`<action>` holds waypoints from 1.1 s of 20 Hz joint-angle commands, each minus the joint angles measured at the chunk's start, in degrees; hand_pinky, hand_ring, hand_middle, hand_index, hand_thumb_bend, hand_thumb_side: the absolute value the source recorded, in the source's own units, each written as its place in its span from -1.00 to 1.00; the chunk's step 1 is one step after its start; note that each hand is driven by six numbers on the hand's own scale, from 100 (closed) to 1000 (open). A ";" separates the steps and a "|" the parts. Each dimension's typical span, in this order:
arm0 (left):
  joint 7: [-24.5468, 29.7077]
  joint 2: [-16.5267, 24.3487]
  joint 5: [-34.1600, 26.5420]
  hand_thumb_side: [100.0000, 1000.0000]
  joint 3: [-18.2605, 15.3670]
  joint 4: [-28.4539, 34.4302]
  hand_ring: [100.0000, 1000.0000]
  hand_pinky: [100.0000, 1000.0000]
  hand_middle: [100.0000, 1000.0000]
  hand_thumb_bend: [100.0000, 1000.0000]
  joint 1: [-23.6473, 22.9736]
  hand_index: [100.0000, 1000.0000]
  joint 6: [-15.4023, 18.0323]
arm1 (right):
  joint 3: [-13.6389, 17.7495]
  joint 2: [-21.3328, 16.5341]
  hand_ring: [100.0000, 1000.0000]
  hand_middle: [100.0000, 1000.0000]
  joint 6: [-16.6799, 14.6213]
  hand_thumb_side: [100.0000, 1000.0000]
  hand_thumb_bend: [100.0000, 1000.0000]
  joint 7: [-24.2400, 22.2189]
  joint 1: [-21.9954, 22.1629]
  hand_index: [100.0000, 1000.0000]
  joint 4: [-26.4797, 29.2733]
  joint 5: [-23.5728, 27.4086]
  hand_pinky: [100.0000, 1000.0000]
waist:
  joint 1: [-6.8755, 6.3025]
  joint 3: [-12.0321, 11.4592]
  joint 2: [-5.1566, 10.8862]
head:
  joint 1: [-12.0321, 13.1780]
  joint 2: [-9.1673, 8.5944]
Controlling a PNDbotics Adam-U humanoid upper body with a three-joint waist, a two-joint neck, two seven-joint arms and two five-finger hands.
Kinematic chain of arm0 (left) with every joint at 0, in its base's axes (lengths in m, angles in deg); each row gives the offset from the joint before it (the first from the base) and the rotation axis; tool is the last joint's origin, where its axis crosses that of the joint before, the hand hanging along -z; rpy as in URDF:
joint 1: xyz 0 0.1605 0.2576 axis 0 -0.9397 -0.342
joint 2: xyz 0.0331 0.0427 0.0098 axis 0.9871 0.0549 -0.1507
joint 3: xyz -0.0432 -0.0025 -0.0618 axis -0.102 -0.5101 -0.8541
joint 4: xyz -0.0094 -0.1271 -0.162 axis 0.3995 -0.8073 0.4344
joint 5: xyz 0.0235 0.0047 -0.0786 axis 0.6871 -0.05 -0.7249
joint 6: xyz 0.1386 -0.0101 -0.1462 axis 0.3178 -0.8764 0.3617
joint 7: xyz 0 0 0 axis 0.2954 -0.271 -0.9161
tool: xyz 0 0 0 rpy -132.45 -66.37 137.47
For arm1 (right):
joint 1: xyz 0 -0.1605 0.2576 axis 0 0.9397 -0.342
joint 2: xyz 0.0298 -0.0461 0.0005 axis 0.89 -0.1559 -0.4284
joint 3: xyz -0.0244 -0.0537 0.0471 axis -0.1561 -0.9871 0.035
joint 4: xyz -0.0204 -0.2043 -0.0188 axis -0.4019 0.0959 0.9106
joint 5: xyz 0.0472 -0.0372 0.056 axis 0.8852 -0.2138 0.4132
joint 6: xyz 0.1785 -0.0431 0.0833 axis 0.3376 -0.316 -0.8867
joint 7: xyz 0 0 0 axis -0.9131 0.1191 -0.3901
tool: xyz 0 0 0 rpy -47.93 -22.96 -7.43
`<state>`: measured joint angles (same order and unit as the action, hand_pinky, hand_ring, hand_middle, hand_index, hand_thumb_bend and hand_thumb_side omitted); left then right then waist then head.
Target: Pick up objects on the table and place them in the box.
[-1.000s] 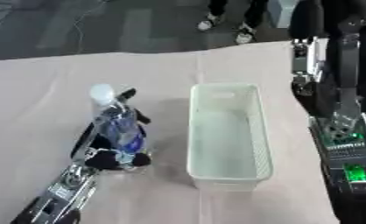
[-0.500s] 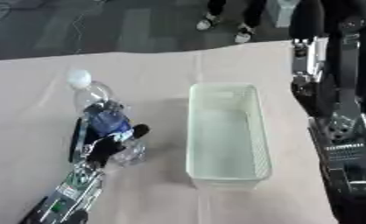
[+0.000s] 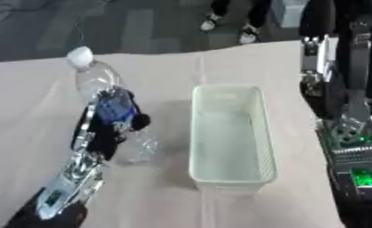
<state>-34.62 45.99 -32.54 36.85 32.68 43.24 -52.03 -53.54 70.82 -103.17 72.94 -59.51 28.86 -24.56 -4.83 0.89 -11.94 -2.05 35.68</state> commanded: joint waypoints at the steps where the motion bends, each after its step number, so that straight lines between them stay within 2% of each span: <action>1: 0.55 5.78 -1.28 -0.84 -1.27 4.40 -1.00 -1.00 -1.00 0.97 3.27 -0.88 -2.93 | 0.59 -0.64 0.40 0.62 0.37 1.00 -1.00 0.07 0.06 0.60 0.75 0.02 -0.05 | -0.01 0.04 1.56 | -0.73 0.42; 5: 1.17 10.98 -2.05 -0.83 -1.58 6.84 -1.00 -1.00 -1.00 0.98 6.60 -0.87 -6.02 | 0.52 -0.74 0.40 0.62 0.47 1.00 -1.00 -0.06 0.47 0.60 0.75 0.13 -0.05 | -0.43 0.22 2.27 | -1.00 0.54; 8: 1.65 12.14 -3.75 -0.79 -1.04 7.35 -1.00 -1.00 -1.00 0.98 8.30 -0.86 -7.73 | 0.50 -0.73 0.40 0.62 0.51 1.00 -1.00 -0.14 0.56 0.60 0.75 0.22 -0.04 | -0.62 0.49 2.60 | -0.93 0.49; 13: 2.83 10.45 -5.90 -0.75 0.55 7.60 -1.00 -1.00 -1.00 0.99 10.16 -0.84 -8.53 | 0.54 -0.74 0.40 0.61 0.59 1.00 -1.00 -0.27 0.48 0.60 0.75 0.26 -0.04 | -0.73 1.61 2.82 | -0.67 0.42; 22: 3.28 5.25 -4.85 -0.73 1.50 5.53 -1.00 -1.00 -1.00 0.98 11.01 -0.83 -7.71 | 0.74 -0.80 0.40 0.60 0.57 1.00 -1.00 -0.11 0.22 0.60 0.75 0.18 -0.04 | -1.00 5.02 2.62 | 0.42 0.18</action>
<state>-31.47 51.47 -37.61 38.46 37.73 52.70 -60.08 -53.22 70.78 -102.60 72.66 -58.69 28.86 -24.52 -6.10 6.13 -10.30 -2.36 36.23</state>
